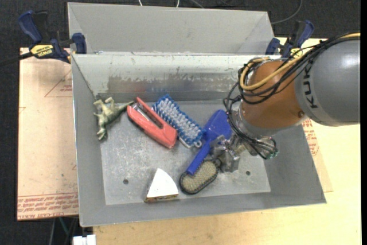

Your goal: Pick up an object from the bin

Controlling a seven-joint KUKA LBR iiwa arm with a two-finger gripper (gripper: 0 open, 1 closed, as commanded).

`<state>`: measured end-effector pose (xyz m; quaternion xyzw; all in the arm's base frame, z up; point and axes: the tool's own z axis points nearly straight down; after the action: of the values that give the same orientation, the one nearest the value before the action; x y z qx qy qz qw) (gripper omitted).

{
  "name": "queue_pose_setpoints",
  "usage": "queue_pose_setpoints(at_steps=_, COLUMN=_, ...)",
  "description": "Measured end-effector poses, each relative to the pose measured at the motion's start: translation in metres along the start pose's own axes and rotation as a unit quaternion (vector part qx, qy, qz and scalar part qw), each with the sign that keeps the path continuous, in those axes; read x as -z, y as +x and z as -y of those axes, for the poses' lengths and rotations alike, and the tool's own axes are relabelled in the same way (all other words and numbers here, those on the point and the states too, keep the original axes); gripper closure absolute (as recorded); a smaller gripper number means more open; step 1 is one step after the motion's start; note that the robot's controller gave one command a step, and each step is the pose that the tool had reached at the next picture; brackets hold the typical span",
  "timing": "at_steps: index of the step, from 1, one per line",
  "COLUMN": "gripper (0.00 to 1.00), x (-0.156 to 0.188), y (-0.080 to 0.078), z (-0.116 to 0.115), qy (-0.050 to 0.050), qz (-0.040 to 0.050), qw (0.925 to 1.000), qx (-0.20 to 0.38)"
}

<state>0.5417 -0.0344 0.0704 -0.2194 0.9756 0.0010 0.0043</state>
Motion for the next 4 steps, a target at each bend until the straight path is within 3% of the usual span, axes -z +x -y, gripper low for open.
queue_pose_setpoints(at_steps=4, gripper=1.0, x=0.0, y=-0.0001, z=-0.0001, qy=0.0, qz=0.0, qw=1.0, qx=0.0)
